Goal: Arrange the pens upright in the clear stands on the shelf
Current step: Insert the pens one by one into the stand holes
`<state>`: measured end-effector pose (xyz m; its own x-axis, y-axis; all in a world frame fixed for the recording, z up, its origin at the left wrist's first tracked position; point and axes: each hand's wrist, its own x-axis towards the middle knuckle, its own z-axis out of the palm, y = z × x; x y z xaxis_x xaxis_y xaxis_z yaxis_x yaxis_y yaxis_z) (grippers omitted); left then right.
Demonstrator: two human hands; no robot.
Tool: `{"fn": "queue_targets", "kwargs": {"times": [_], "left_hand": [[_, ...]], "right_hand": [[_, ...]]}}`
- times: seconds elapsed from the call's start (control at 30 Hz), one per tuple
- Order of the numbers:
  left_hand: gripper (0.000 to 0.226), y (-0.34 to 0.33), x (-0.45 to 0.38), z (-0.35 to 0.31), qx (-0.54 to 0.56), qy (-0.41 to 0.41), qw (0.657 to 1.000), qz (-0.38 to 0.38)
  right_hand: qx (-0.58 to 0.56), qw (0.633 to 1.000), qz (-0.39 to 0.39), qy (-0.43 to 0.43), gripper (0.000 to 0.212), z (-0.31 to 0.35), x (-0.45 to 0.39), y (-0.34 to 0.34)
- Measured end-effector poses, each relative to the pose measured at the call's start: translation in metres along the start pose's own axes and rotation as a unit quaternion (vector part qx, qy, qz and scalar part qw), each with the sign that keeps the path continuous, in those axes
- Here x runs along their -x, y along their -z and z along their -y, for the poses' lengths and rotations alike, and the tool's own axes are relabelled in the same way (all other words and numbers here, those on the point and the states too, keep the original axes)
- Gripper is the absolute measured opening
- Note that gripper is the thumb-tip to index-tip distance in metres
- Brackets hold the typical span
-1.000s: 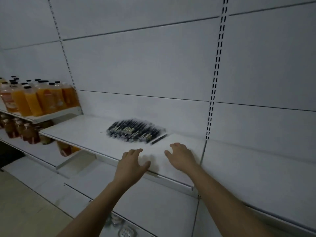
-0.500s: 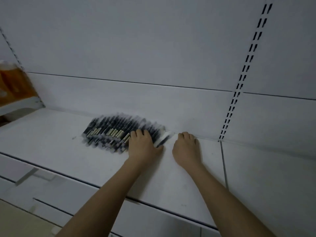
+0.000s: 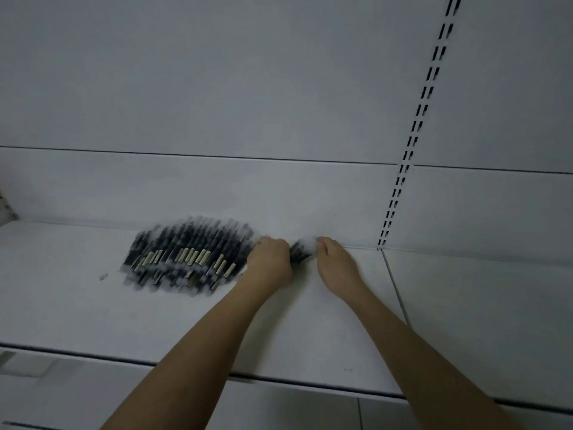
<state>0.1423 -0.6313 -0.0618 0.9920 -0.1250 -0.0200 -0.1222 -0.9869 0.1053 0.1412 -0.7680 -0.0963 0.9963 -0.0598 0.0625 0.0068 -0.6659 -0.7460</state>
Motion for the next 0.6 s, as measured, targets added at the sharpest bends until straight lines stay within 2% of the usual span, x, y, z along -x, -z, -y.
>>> {"fn": "queue_targets", "kwargs": {"times": [0.07,0.17,0.23,0.3,0.37,0.4,0.47,0.5,0.53,0.6], "left_hand": [[0.019,0.004,-0.001,0.001,0.006,-0.009,1.000,0.009],[0.029,0.003,-0.001,0.006,0.028,-0.010,0.999,0.015],[0.025,0.001,0.003,0.010,0.073,-0.011,0.997,-0.015],[0.014,0.000,0.006,0.014,0.180,-0.018,0.981,-0.070],[0.016,-0.002,0.008,0.017,0.339,-0.041,0.933,-0.110],[0.021,-0.002,0.010,0.017,0.425,-0.063,0.894,-0.124],[0.031,-0.003,0.016,0.020,0.547,-0.122,0.815,-0.149],[0.033,-0.003,0.020,0.022,0.576,-0.144,0.789,-0.160],[0.031,-0.004,0.024,0.026,0.593,-0.156,0.772,-0.167],[0.028,-0.010,0.033,0.033,0.606,-0.154,0.762,-0.167]], "right_hand": [[-0.032,0.999,0.001,-0.016,0.038,0.007,0.003,-0.002],[-0.167,0.984,-0.037,-0.041,0.039,0.019,0.010,-0.004],[-0.278,0.958,-0.059,-0.037,0.035,0.030,0.015,-0.004],[-0.365,0.928,-0.073,0.003,0.040,0.046,0.020,-0.003],[-0.381,0.916,-0.096,0.084,0.053,0.067,0.025,0.000],[-0.361,0.918,-0.104,0.129,0.059,0.077,0.026,0.001],[-0.290,0.929,-0.113,0.200,0.067,0.094,0.030,0.003],[-0.245,0.936,-0.115,0.227,0.066,0.100,0.031,0.004],[-0.202,0.940,-0.115,0.249,0.061,0.104,0.033,0.004],[-0.145,0.948,-0.105,0.262,0.049,0.105,0.037,-0.001]]}}
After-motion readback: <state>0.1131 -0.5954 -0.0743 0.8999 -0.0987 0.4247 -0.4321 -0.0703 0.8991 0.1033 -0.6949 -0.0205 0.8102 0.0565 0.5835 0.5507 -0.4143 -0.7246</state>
